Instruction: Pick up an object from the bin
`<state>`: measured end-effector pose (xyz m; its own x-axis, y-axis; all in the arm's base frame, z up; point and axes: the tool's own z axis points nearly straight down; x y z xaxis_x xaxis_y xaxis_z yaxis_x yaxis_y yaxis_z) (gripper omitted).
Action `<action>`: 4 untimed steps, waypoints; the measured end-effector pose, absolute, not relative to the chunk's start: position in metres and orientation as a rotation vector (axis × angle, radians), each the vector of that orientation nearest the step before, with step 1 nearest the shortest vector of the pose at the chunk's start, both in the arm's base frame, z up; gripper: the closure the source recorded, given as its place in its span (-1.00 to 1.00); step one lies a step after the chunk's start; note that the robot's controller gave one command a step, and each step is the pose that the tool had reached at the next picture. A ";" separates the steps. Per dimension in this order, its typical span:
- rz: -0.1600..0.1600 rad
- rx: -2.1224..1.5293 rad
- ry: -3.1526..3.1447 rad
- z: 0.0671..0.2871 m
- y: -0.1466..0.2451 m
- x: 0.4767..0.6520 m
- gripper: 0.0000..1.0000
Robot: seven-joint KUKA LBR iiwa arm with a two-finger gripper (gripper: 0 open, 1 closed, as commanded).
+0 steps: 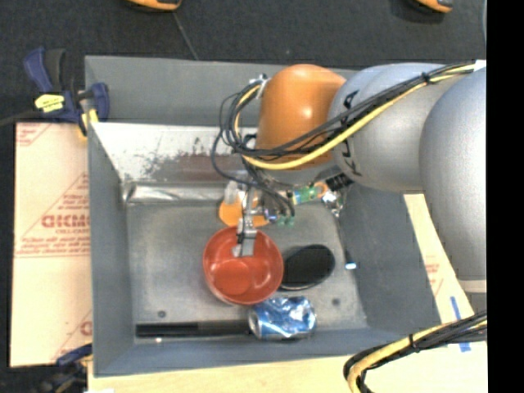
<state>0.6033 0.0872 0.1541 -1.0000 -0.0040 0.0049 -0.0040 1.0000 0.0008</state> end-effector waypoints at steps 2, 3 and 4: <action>-0.004 0.238 -3.138 0.144 0.056 0.602 -1.00; 0.001 0.625 -3.085 0.117 0.028 0.635 -1.00; -0.001 1.097 -2.949 0.110 0.027 0.641 -1.00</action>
Offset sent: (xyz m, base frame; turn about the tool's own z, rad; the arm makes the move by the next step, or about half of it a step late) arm -0.0093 -0.1034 -0.0414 -0.3915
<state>0.6408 0.0270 0.1102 -0.7568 -0.6537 -0.0054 -0.6537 0.7568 -0.0010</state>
